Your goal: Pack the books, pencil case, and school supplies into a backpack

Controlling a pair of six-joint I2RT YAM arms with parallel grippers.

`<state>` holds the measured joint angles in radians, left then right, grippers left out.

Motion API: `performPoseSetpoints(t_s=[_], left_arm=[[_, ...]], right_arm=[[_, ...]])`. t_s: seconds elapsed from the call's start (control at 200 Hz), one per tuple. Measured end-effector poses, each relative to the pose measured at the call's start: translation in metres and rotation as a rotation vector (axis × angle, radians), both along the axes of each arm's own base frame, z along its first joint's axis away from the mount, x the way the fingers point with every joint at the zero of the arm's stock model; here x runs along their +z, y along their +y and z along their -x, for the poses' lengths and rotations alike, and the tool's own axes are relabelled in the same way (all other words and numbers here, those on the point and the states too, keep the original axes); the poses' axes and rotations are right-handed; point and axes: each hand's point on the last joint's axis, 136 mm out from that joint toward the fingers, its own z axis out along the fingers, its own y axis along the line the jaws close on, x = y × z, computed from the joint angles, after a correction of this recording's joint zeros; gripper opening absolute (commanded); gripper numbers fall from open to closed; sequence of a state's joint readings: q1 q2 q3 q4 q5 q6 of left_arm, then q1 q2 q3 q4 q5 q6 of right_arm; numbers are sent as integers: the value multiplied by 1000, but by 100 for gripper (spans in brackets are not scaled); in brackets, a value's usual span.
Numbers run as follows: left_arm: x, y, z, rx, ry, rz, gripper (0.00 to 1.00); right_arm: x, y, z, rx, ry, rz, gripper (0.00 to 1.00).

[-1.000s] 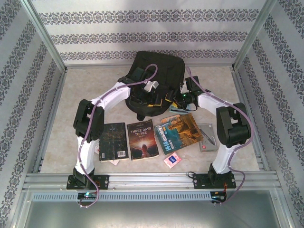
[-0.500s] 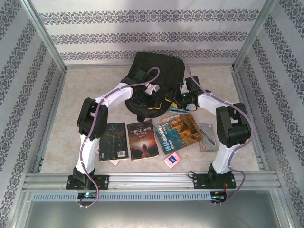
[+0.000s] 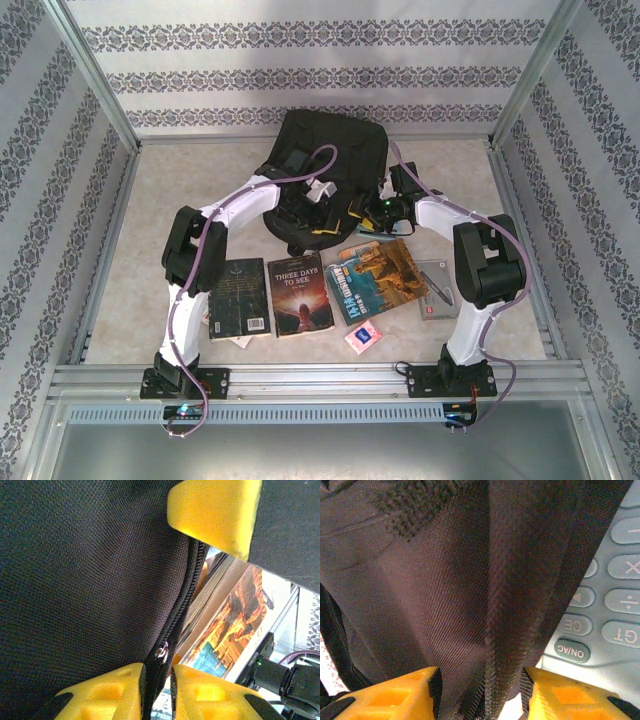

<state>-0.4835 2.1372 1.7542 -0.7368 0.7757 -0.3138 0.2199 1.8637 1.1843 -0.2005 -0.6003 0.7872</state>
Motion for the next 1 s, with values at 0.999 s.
performPoseSetpoints(t_s=[0.999], left_arm=[[9,2,22,-54,-25,-65,0]], right_arm=[[-3,-1,-3,-5,5,8,47]])
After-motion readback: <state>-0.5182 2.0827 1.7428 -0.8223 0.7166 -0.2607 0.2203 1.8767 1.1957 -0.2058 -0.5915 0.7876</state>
